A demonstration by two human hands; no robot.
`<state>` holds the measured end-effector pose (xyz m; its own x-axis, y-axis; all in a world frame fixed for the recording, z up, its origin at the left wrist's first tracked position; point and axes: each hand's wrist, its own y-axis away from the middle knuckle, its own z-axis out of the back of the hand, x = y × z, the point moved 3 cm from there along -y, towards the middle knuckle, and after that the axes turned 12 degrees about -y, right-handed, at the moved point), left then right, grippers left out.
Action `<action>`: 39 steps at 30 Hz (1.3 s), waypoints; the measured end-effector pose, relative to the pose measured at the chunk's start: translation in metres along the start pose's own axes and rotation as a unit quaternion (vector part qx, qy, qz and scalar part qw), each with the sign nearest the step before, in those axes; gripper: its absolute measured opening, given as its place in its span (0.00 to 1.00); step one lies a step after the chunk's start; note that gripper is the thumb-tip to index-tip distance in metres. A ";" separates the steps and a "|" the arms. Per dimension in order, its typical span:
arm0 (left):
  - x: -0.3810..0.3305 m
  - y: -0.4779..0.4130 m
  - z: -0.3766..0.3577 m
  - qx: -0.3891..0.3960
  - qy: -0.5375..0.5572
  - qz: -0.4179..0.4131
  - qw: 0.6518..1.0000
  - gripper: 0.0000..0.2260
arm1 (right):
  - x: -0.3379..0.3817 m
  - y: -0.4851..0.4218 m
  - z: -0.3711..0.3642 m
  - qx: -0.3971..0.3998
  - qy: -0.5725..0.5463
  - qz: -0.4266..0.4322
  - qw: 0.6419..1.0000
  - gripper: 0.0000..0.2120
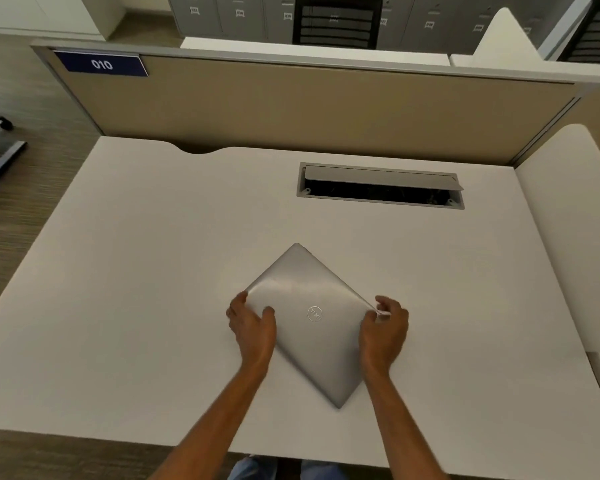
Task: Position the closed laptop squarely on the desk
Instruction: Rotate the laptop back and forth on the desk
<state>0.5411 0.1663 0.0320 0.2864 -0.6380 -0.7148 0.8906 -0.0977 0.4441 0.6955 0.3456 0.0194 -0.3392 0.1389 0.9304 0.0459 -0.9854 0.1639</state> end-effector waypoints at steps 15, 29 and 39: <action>-0.041 -0.087 -0.012 0.164 -0.314 -0.189 0.916 0.22 | -0.056 0.069 0.028 -0.083 -0.058 -0.244 0.964 0.16; -0.055 -0.103 -0.007 0.230 -0.176 -0.074 0.954 0.14 | -0.051 0.046 0.023 -0.108 -0.056 -0.292 0.948 0.14; -0.031 -0.091 0.009 0.198 -0.107 -0.030 0.974 0.12 | -0.046 0.014 0.033 -0.051 -0.046 -0.268 0.961 0.12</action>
<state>0.4482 0.1883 0.0182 0.1202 -0.7626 -0.6357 0.6850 -0.3998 0.6091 0.7426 0.3289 -0.0104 -0.2031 0.6335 0.7466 -0.2054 -0.7731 0.6001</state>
